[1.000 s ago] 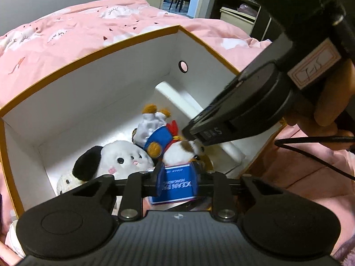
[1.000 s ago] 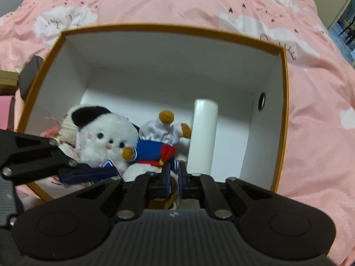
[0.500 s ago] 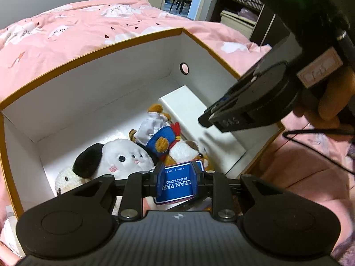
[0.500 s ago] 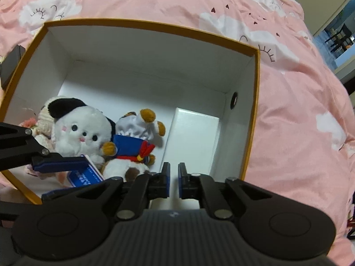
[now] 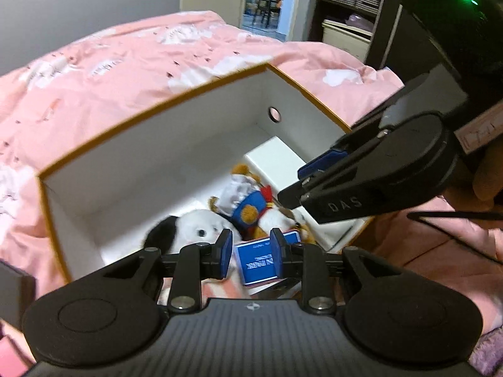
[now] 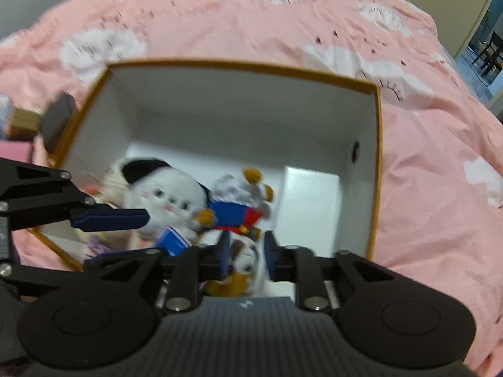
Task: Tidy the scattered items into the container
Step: 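Withdraw both grippers from the box back toward the remaining pile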
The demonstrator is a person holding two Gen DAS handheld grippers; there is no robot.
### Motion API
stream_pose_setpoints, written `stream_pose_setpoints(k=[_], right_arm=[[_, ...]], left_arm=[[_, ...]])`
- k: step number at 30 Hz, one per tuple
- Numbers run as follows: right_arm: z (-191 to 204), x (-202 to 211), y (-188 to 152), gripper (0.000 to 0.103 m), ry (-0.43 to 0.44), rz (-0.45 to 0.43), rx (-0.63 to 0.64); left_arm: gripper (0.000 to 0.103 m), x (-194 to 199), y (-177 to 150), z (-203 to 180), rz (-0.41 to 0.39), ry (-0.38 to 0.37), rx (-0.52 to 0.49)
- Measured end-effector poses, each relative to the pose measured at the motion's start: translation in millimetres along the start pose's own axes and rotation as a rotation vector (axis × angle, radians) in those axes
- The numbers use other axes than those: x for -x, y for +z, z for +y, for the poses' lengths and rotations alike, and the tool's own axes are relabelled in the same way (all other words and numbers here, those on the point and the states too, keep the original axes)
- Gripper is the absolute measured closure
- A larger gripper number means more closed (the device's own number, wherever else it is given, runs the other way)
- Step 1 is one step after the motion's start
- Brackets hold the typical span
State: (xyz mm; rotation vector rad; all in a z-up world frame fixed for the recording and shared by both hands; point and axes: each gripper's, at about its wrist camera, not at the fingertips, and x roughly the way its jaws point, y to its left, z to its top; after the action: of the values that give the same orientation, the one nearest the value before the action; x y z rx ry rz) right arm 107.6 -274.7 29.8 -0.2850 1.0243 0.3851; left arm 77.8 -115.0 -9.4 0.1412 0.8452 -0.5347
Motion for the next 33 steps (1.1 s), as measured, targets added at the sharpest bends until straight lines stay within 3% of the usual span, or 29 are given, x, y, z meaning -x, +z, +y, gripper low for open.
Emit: stream_pose_setpoints(k=[4, 8, 17, 25, 33], right_arm=[[4.2, 15.8, 0.0, 0.072, 0.031, -0.100, -0.027], [7.5, 24.7, 2.3, 0.062, 0.083, -0.191, -0.081], [50.8, 27.5, 25.0, 0.062, 0.182, -0.276, 0.047], [102.1, 18.9, 50.9, 0.067, 0.324, -0.254, 0.120], [156.9, -3.8, 62.8, 0.070, 0.424, -0.167, 0.219]], left_arm=[[0.071, 21.6, 2.4, 7.0, -0.026, 0.062, 0.029], [0.070, 46.6, 2.3, 19.2, -0.056, 0.129, 0.089], [0.070, 101.3, -5.0, 62.7, -0.061, 0.310, 0.193], [0.070, 159.7, -22.1, 105.7, 0.013, 0.486, 0.197], [0.070, 175.8, -55.4, 141.8, 0.089, 0.525, 0.313]])
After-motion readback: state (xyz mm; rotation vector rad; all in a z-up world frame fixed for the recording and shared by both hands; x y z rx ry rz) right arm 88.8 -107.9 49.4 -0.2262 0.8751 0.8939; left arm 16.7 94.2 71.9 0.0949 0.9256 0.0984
